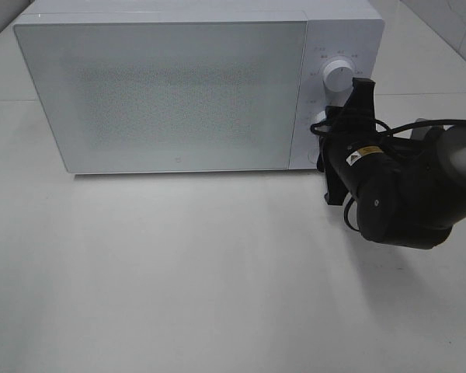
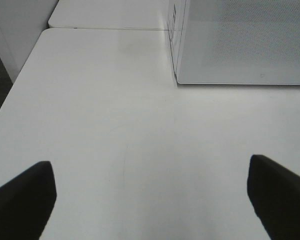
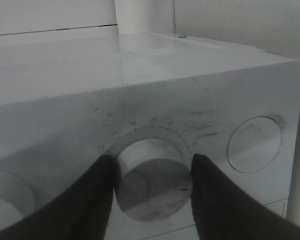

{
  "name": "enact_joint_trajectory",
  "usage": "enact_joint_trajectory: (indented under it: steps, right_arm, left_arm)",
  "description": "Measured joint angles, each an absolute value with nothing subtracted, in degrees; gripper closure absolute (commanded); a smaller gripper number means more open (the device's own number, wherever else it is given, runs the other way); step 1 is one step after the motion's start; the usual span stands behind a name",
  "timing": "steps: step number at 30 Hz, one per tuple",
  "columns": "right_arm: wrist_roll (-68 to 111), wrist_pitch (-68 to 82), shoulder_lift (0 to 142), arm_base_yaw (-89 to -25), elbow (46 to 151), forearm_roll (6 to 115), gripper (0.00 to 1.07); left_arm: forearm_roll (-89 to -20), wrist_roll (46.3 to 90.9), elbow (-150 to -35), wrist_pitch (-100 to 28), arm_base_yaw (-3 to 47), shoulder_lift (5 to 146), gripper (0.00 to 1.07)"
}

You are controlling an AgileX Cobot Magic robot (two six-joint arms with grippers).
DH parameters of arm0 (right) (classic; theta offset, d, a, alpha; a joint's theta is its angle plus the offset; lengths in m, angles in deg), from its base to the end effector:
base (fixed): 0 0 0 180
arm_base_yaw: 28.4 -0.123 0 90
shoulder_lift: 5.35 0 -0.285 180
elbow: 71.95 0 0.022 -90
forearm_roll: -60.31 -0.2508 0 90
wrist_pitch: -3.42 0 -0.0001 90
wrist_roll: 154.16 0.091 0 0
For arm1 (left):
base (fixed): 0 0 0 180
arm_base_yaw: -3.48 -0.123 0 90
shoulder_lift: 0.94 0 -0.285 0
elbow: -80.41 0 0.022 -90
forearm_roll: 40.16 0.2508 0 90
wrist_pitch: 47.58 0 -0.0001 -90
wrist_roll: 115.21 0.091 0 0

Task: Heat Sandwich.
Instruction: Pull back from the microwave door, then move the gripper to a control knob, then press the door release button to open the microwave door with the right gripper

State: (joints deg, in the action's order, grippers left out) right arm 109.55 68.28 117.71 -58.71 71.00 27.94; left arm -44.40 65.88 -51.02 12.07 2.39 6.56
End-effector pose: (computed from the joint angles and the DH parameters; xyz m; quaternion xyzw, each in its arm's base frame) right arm 0.3158 0.1336 0.1207 0.5489 0.5181 0.4849 0.4418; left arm -0.0048 -0.0059 0.2790 0.0012 0.8462 -0.0269 0.5322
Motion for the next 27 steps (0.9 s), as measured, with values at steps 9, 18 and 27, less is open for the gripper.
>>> enact_joint_trajectory:
  steps: [9,18,27]
  right_arm:
    - [109.55,70.4,117.66,-59.51,71.11,33.44,0.27]
    - [108.17,71.03,117.66,-59.51,70.77,33.96,0.29]
    - [107.83,72.18,116.91,-59.34,68.7,35.33,0.31]
  left_arm:
    - [-44.4,65.88,-51.02,12.07,2.39,6.56,0.09]
    - [-44.4,65.88,-51.02,12.07,2.39,6.56,0.09]
    - [-44.4,65.88,-51.02,12.07,2.39,6.56,0.09]
